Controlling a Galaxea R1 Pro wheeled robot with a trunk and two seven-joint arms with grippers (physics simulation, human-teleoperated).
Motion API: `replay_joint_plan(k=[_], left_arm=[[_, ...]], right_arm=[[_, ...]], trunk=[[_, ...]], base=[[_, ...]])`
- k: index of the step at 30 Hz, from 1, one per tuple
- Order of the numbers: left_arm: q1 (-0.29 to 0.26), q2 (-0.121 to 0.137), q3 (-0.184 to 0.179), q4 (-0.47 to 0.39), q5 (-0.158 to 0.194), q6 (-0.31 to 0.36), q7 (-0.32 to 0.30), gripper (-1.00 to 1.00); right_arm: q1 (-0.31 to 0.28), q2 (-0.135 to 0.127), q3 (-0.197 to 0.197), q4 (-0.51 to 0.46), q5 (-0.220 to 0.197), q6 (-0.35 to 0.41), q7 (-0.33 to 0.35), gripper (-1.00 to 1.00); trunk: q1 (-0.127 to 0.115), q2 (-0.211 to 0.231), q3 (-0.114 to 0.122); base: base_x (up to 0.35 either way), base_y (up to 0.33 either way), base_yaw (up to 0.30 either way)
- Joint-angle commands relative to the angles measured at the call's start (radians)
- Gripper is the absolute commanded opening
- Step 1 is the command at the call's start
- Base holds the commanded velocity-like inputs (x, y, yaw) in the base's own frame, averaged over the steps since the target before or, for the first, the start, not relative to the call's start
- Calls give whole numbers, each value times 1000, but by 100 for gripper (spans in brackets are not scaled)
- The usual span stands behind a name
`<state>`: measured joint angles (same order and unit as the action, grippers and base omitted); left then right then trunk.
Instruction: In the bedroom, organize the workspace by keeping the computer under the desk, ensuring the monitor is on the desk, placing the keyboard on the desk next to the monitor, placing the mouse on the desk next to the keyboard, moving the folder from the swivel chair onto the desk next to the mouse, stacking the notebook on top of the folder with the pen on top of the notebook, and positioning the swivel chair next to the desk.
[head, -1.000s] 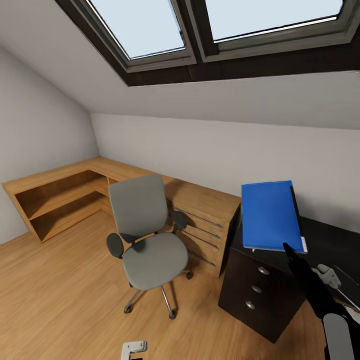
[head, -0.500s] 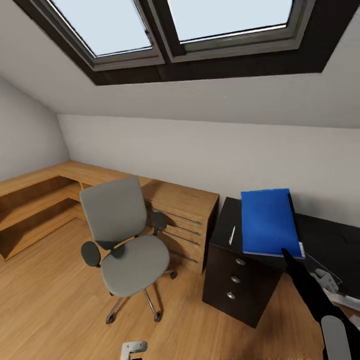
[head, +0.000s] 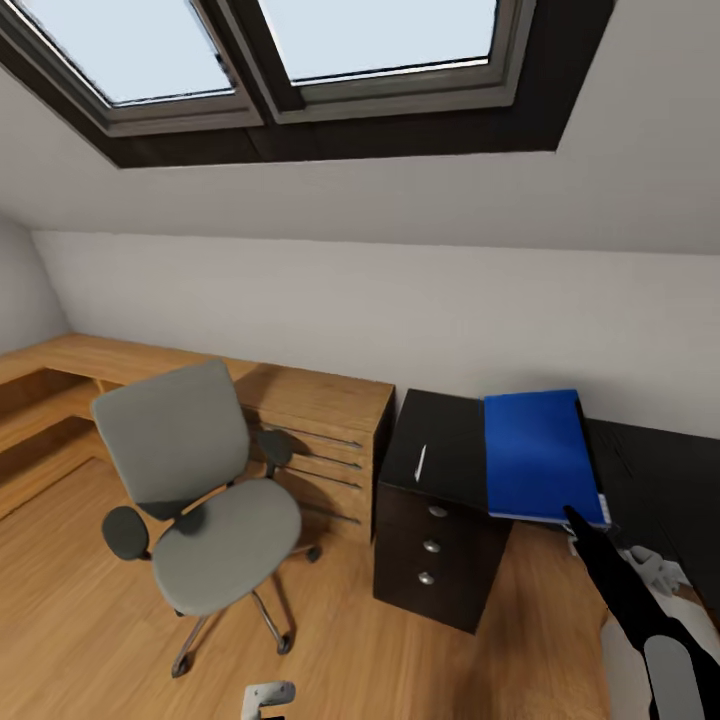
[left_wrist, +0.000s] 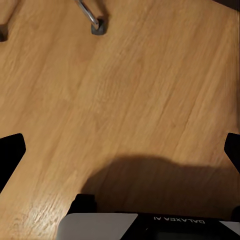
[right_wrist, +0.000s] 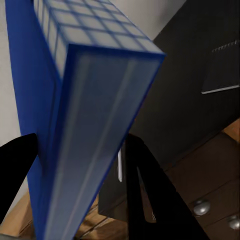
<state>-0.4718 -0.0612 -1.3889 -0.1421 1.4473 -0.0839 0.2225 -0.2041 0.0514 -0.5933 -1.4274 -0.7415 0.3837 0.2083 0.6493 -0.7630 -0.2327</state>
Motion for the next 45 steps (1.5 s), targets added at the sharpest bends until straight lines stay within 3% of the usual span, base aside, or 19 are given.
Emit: replay_joint_plan(k=[1, 22, 26, 31, 35, 36, 39, 45], left_arm=[[-1, 0, -9, -2, 8, -4, 6, 100], [-1, 3, -9, -2, 8, -7, 4, 100], [0, 11, -8, 1, 8, -54, 3, 100], [73, 49, -11, 10, 1, -197, -21, 100], [144, 84, -13, 11, -3, -392, -88, 100], [177, 94, -14, 12, -3, -531, -113, 100], [209, 95, -15, 11, -2, -719, -124, 100], [212, 91, -14, 9, -1, -737, -124, 100]], right_arm=[[-1, 1, -3, 0, -7, 8, 3, -100], [-3, 1, -3, 14, -6, 4, 3, -100], [-3, 0, -3, 15, -6, 3, 3, -100], [-3, 0, -3, 15, -6, 4, 3, -100], [-3, 1, -2, 15, -6, 4, 3, -100], [-3, 2, 0, 15, -6, 4, 3, -100], [-3, 4, 2, 15, -4, 4, 3, -100], [-3, 2, 4, 41, -2, 2, -1, -100]], trunk=[[0, -1, -1], [0, -1, -1], [0, -1, -1], [0, -1, -1], [0, -1, -1], [0, -1, -1], [0, -1, -1], [0, -1, -1]], base=[[0, 0, -300], [0, 0, -299], [0, 0, -299], [0, 0, -299], [0, 0, -299], [0, 0, -299], [0, 0, -299], [0, 0, -299]])
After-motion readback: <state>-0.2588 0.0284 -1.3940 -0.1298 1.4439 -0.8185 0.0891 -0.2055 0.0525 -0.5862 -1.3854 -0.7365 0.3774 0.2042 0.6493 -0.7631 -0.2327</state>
